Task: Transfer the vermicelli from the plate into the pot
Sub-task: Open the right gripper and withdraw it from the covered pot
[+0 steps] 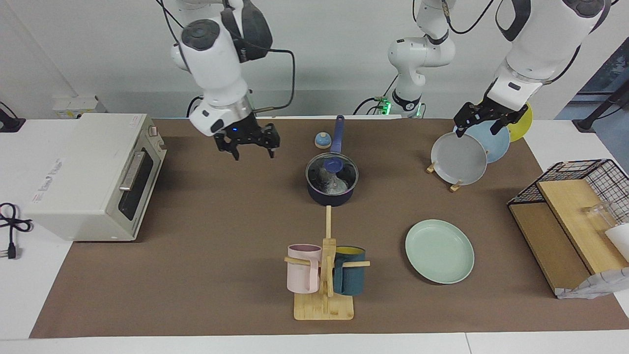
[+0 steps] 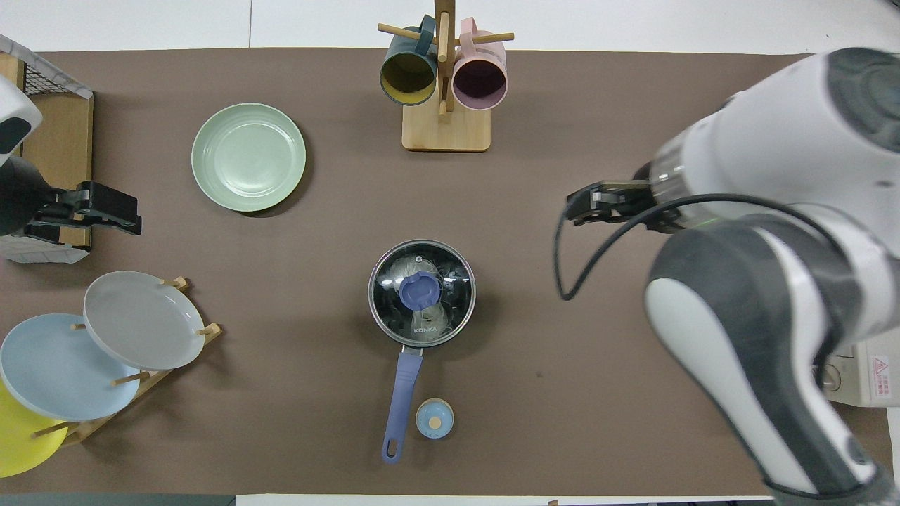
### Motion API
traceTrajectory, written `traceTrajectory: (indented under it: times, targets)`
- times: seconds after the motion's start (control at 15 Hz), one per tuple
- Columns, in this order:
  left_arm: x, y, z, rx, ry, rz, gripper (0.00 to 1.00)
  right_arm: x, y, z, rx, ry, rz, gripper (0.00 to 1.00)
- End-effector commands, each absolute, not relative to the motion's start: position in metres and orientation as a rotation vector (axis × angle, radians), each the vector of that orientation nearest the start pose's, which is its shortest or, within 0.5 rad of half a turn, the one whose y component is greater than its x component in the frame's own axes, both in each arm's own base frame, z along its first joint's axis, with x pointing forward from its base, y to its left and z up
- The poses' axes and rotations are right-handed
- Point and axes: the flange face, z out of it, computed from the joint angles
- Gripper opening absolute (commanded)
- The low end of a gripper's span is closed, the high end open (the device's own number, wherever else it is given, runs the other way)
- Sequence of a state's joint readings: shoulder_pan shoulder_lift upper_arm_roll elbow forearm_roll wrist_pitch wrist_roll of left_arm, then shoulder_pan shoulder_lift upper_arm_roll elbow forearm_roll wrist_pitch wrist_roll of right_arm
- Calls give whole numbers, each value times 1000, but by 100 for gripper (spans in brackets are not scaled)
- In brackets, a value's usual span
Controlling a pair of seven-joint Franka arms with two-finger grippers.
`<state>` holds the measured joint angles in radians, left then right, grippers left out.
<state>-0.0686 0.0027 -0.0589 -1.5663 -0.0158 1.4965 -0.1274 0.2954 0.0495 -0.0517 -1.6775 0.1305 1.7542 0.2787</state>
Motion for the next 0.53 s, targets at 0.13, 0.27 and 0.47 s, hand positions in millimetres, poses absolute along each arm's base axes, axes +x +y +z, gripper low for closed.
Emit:
traceTrajectory:
  times: [0.13, 0.27, 0.47]
  targets:
    - [538, -67, 622, -3126, 7, 104, 100, 544, 78, 595, -3101, 71, 136, 100]
    - [538, -67, 621, -3126, 7, 106, 100, 541, 70, 595, -3177, 51, 143, 100]
    - [538, -67, 622, -3126, 7, 104, 100, 536, 69, 591, -3170, -20, 165, 100]
